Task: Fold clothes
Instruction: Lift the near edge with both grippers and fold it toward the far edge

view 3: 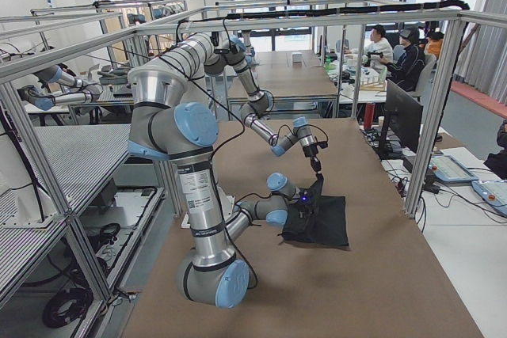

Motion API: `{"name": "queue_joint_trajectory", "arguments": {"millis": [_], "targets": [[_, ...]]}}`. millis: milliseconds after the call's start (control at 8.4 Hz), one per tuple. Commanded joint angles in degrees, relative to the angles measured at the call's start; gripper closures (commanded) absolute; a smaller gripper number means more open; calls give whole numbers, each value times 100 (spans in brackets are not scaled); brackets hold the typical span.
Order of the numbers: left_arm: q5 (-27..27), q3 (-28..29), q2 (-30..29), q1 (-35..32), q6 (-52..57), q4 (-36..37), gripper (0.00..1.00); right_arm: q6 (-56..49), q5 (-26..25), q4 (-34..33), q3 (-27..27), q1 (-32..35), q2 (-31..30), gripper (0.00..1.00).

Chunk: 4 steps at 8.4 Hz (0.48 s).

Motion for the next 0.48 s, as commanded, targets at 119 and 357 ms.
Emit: {"name": "queue_joint_trajectory", "arguments": {"millis": [119, 357], "targets": [[173, 241, -128, 3, 21, -165, 6, 0, -42, 25, -120, 31, 33, 6], [174, 223, -163, -110, 12, -148, 6, -331, 219, 138, -102, 241, 59, 6]]}}
